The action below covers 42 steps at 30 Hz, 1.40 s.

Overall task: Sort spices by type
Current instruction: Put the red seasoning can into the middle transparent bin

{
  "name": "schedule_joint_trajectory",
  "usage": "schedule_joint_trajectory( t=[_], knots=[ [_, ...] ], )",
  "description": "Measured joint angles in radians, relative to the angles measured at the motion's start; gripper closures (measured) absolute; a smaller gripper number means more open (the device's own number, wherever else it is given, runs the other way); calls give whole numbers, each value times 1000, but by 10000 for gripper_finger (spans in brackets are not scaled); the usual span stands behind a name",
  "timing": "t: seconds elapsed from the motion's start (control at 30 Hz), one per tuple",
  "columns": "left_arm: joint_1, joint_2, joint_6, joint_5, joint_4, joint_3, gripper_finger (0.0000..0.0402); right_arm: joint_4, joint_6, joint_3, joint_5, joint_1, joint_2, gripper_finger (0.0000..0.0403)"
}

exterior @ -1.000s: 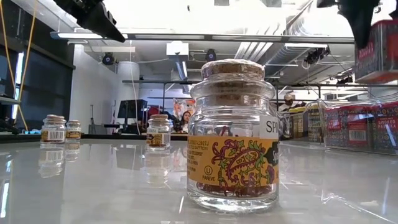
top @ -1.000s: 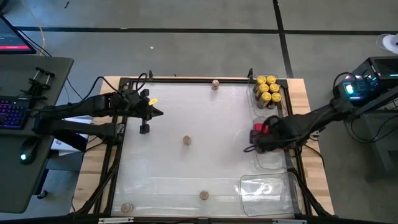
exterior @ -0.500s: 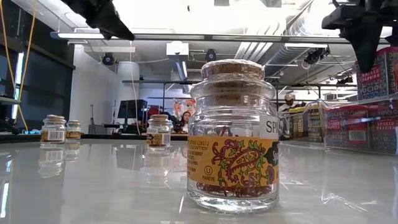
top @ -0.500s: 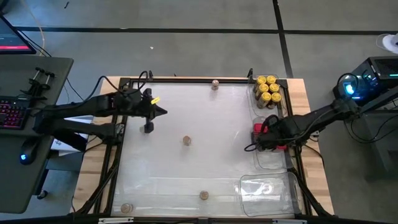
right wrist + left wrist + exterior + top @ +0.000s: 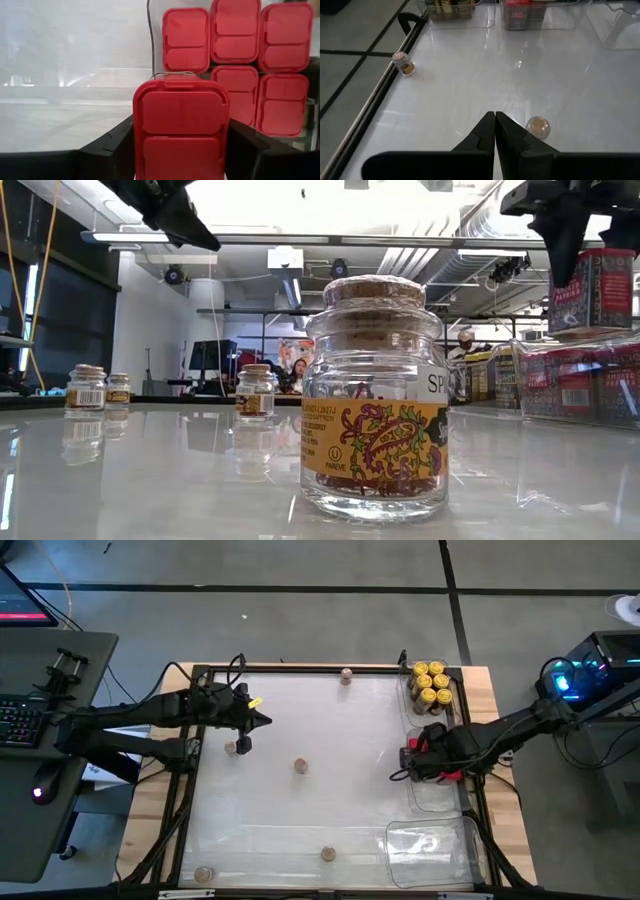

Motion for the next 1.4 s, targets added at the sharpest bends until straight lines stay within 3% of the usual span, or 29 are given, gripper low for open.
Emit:
schedule_joint_trajectory(
  t=[0.4,0.87,1.4],
  knots=[
    [0,0,49,0,-1,0,402,52,27,-76,-54,0,-6,192],
    [0,0,49,0,-2,-1,402,-15,-20,-84,-78,2,-40,193],
    [0,0,48,0,-8,-1,402,4,-25,-80,-48,-8,-24,193]
  ],
)
